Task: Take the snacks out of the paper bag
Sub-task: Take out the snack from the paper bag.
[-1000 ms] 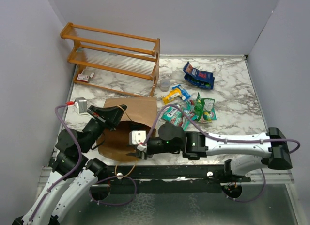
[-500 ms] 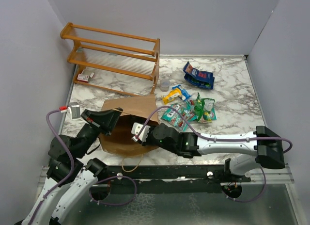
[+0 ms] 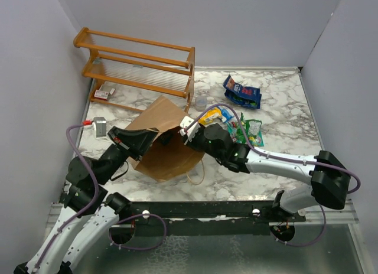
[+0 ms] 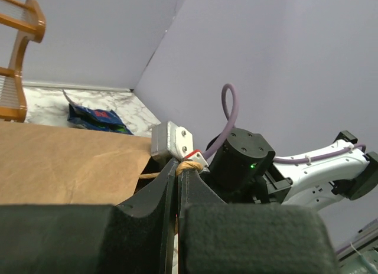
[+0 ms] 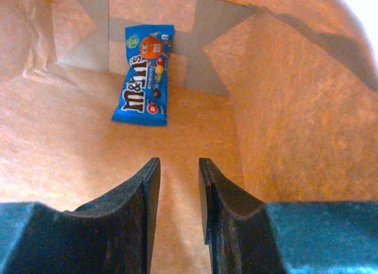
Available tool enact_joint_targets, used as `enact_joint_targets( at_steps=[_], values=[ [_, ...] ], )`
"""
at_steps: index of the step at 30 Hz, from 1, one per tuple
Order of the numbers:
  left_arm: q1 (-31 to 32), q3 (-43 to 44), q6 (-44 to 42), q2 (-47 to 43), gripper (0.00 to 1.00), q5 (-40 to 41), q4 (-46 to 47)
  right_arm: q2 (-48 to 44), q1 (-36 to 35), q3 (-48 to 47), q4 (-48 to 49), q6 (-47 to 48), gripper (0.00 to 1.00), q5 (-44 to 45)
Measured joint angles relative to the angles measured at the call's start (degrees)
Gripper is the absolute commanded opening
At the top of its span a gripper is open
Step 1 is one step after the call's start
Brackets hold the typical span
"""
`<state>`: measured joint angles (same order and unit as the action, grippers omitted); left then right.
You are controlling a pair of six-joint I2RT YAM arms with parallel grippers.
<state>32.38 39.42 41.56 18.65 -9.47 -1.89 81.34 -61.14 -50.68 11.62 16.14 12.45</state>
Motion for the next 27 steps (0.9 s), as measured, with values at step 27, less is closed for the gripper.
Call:
enact_joint_targets(
  at_steps=[27],
  values=[
    [0.0, 3.3, 1.0, 18.8, 0.0, -7.8, 16.8, 7.2, -1.5, 0.6, 2.9, 3.9, 0.49, -19.7]
  ],
)
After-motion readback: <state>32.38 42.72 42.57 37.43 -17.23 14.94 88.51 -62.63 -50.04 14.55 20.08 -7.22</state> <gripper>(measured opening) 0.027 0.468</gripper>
